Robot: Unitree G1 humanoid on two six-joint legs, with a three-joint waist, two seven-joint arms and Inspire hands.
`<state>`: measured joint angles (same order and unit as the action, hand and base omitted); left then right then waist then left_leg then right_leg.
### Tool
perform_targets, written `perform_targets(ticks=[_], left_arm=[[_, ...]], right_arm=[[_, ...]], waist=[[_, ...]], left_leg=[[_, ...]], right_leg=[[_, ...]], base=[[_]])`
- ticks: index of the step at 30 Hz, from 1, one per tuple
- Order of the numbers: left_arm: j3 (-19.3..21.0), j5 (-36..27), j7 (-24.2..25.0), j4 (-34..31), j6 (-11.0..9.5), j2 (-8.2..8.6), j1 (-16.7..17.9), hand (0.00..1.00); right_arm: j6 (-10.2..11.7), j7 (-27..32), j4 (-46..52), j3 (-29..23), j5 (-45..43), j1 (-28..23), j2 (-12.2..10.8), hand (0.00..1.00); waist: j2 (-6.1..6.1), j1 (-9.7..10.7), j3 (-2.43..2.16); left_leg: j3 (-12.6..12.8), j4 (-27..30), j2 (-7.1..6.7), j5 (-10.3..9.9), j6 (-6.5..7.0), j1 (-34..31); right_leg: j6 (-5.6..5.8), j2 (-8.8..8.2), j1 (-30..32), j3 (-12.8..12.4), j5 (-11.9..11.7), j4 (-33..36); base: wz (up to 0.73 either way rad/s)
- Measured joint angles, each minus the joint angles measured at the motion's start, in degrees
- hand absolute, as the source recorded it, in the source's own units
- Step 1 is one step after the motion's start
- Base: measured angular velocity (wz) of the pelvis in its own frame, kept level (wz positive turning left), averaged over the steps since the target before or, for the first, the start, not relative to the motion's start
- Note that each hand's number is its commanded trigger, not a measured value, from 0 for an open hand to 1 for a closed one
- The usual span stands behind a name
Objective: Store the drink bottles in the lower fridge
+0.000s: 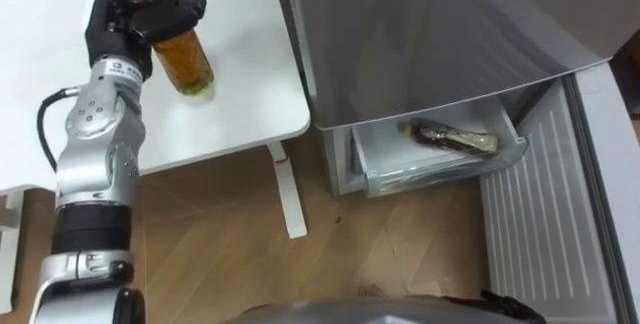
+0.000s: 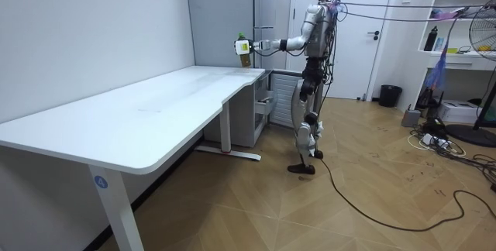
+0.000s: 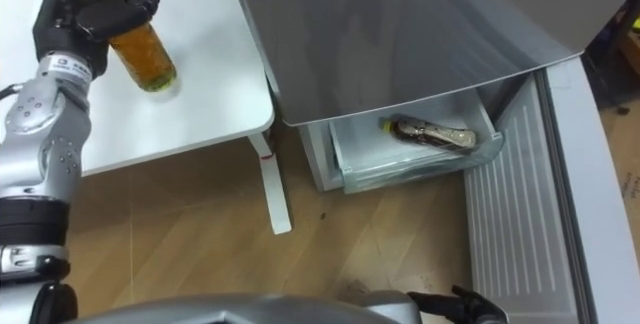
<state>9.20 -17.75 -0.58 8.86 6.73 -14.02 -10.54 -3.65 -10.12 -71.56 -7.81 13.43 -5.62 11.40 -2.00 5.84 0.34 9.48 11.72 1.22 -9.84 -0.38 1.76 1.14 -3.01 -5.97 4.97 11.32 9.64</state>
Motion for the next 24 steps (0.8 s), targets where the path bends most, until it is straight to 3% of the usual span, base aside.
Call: perform_targets(ticks=[6, 9, 12, 16, 19, 24], left_arm=[[-1.3, -0.3, 2.2, -6.4, 0.0, 0.38, 3.7, 1.0], [-1.9, -0.3, 2.5, -9.2, 0.0, 1.74, 7.2, 1.0], [-2.7, -0.2, 2.8, -10.3, 0.5, 1.86, 10.6, 1.0], [-2.7, -0.2, 3.6, -11.7, 2.2, 2.01, 11.9, 1.0], [-2.5, -0.7, 4.4, -16.1, 2.4, 2.29, 13.9, 1.0], [-2.1, -3.9, 5.5, -19.8, 2.4, 3.3, 18.0, 1.0]], right_arm=[[0.0, -0.1, -0.2, 2.3, 1.6, 0.1, 0.0, 0.0], [-0.1, 0.0, -0.3, 3.3, 1.8, 0.0, -0.2, 0.0], [-0.2, 0.0, -0.1, 4.4, 1.9, 0.0, -0.4, 0.0], [-0.2, 0.1, -0.1, 4.2, 2.0, -0.1, -0.5, 0.0], [-1.0, 0.7, -0.2, 4.2, 2.0, -0.3, -0.3, 0.0], [-1.4, 1.3, -0.4, 4.1, 2.3, -0.6, -0.3, 0.0]], waist=[[0.93, -1.1, 0.21], [1.67, -1.8, 0.03], [2.24, -1.8, -0.18], [2.21, -2.8, -0.21], [2.03, -4.6, -0.3], [1.85, -5.4, -0.4]], left_leg=[[-0.3, 0.0, 0.01, 0.0, -0.01, 0.1], [-0.3, 0.1, 0.01, 0.0, -0.01, 0.0], [-0.8, 0.4, -0.02, 0.0, -0.02, -0.1], [-2.1, 1.1, -0.04, -0.1, -0.1, -1.1], [-2.4, 1.2, -0.07, -0.1, -0.12, -1.1], [-3.6, 1.2, -0.28, -0.1, -0.12, -0.5]], right_leg=[[0.0, 0.0, -0.2, 0.3, 0.0, -0.1], [0.0, -0.01, -0.3, 0.4, 0.0, -0.2], [-0.05, -0.03, -1.0, 1.2, 0.0, -1.0], [-0.06, 0.04, -1.0, 2.6, 0.0, -1.1], [-0.07, 0.07, -1.2, 2.9, 0.0, -1.1], [-0.02, -0.07, -2.3, 4.3, 0.0, -1.1]], base=[[0.0], [0.02], [0.11], [0.16], [0.07], [0.13]])
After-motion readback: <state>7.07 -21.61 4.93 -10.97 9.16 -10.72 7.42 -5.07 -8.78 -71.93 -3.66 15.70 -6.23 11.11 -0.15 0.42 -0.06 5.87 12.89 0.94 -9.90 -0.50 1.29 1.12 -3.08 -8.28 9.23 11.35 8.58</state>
